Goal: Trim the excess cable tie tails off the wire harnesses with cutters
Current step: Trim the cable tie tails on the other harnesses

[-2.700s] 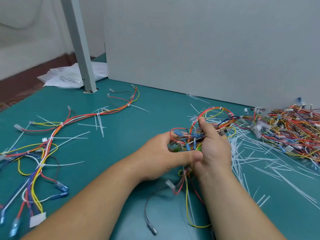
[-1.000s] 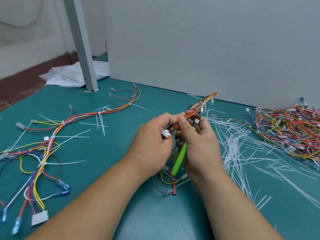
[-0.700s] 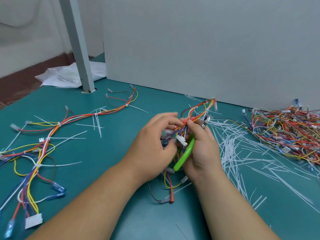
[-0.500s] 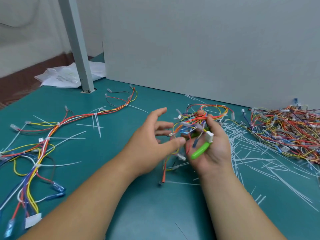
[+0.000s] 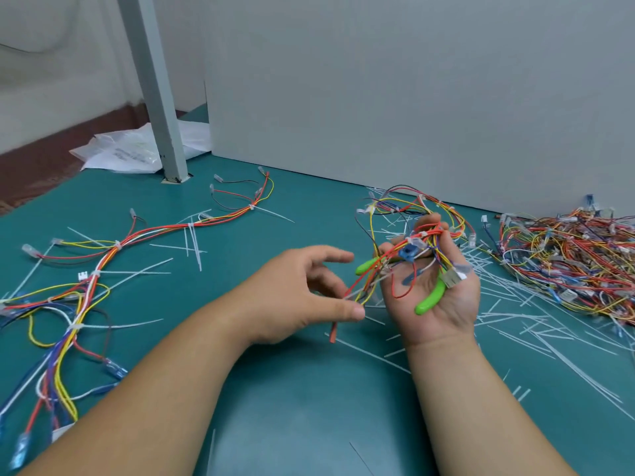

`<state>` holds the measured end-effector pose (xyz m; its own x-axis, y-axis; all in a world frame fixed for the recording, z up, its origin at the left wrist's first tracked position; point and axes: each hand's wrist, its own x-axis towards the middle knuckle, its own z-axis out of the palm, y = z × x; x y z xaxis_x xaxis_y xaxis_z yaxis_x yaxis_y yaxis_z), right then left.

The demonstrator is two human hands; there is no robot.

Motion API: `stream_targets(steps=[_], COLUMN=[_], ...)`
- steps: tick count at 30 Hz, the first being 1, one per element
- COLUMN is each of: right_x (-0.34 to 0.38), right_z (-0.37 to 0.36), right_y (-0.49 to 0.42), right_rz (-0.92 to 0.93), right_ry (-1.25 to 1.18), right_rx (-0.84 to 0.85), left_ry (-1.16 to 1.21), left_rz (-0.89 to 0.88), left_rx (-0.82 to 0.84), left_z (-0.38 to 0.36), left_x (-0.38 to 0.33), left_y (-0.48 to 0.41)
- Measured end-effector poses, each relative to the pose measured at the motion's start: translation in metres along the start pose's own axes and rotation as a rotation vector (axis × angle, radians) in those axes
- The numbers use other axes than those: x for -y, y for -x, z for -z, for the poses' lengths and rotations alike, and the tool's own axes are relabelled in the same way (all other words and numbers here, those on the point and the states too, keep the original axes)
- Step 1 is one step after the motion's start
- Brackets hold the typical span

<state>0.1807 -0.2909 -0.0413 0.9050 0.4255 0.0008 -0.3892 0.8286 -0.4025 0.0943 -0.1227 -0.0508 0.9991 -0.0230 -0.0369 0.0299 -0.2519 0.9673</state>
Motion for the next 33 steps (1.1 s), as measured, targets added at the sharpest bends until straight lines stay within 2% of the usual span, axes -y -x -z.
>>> stream_targets(steps=[2, 5, 9, 11, 14, 18, 23, 26, 29, 33], right_x=[0.003, 0.005, 0.007, 0.008, 0.010, 0.010, 0.012, 0.013, 0.017, 0.020], right_z=[0.001, 0.003, 0.006, 0.007, 0.009, 0.013, 0.013, 0.013, 0.014, 0.015], right_y=[-0.001, -0.002, -0.006, -0.010, -0.015, -0.018, -0.018, -0.019, -0.021, -0.020], right_rz=[0.021, 0.018, 0.083, 0.118, 0.149, 0.164, 0.160, 0.168, 0.180, 0.195], right_ry=[0.028, 0.051, 0.024, 0.077, 0.096, 0.090, 0.068, 0.057, 0.054, 0.078], right_rx=[0.006, 0.021, -0.088, -0.174, -0.262, -0.280, -0.295, -0.316, -0.344, -0.321], left_ry=[-0.077, -0.109, 0.130, 0.370, 0.707, 0.718, 0.919, 0.789, 0.488, 0.191], left_rz=[0.009, -0.029, -0.079, -0.068, -0.082, -0.096, -0.120, -0.055, 0.093, 0.132], left_rx=[0.065, 0.054, -0.042, -0.109, -0.069, -0.139, -0.261, -0.333, -0.400, -0.675], left_z=[0.000, 0.001, 0.003, 0.006, 0.015, 0.019, 0.019, 0.020, 0.018, 0.020], left_x=[0.000, -0.003, -0.010, -0.011, -0.014, -0.015, -0.017, -0.016, -0.012, -0.005], left_y=[0.001, 0.004, 0.005, 0.004, 0.004, 0.002, -0.001, -0.002, -0.003, -0.008])
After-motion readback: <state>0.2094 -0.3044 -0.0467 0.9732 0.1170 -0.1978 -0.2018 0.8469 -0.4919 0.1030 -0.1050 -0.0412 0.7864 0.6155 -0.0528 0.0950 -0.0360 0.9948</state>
